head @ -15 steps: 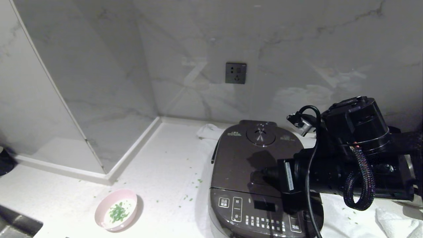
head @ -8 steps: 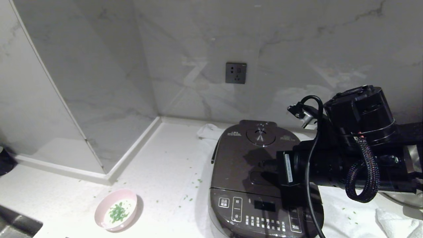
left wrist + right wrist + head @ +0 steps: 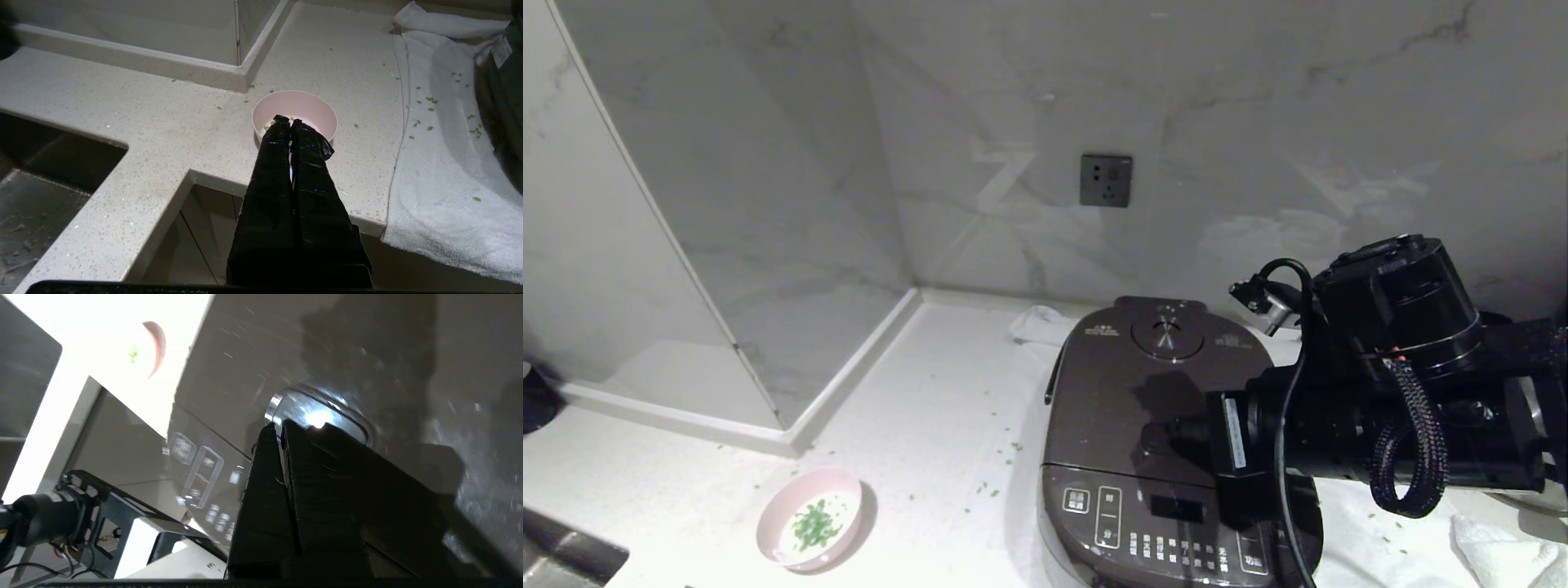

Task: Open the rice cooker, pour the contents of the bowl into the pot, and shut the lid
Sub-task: Open the rice cooker

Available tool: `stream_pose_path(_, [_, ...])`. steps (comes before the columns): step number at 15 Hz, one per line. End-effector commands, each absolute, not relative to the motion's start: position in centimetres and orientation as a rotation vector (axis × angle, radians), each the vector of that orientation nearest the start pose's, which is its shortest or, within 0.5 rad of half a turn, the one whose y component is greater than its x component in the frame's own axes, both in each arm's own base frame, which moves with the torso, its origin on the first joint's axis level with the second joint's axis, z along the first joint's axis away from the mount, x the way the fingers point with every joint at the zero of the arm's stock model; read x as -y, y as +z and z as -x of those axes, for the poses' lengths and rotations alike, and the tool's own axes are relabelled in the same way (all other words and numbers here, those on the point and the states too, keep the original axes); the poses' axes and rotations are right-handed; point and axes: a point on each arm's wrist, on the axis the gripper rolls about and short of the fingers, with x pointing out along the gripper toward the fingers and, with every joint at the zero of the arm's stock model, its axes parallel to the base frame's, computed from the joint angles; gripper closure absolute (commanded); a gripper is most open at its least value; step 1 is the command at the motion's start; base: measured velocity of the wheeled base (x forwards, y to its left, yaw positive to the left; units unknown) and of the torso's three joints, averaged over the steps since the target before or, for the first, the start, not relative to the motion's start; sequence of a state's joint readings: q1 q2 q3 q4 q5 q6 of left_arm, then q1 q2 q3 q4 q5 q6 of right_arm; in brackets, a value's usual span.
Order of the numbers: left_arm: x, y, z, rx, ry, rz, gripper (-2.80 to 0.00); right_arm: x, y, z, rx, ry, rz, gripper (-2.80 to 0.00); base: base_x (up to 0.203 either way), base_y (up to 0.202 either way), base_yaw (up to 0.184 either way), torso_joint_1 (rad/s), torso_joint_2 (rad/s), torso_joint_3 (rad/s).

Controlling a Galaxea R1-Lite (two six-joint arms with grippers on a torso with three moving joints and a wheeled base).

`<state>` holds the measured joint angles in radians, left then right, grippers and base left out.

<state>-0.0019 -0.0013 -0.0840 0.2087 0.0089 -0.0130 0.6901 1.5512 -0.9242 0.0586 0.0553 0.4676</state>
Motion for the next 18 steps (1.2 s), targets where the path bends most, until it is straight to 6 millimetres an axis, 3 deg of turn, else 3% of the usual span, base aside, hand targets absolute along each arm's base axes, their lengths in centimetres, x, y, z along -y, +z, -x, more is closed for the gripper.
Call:
stream_pose_path(1, [0.0, 7.7, 3.1, -0.123, 0.009, 0.013, 0.0, -16.5, 18.5, -20.0, -0.845, 0.526, -0.208, 0.0, 0.0, 0.0, 0.0, 0.0, 0.0, 0.0])
stream_pose_path(12, [0.0, 7.7, 3.1, -0.124, 0.009, 0.013, 0.0, -16.1, 17.7, -21.1, -0.87, 0.512, -0.225, 0.0, 0.0, 0.0, 0.0, 0.0, 0.0, 0.0])
stream_pose_path(18, [0.0, 7.7, 3.1, -0.124, 0.009, 0.013, 0.0, -15.8, 16.6, -20.6, -0.895, 0.526, -0.228, 0.0, 0.0, 0.0, 0.0, 0.0, 0.0, 0.0])
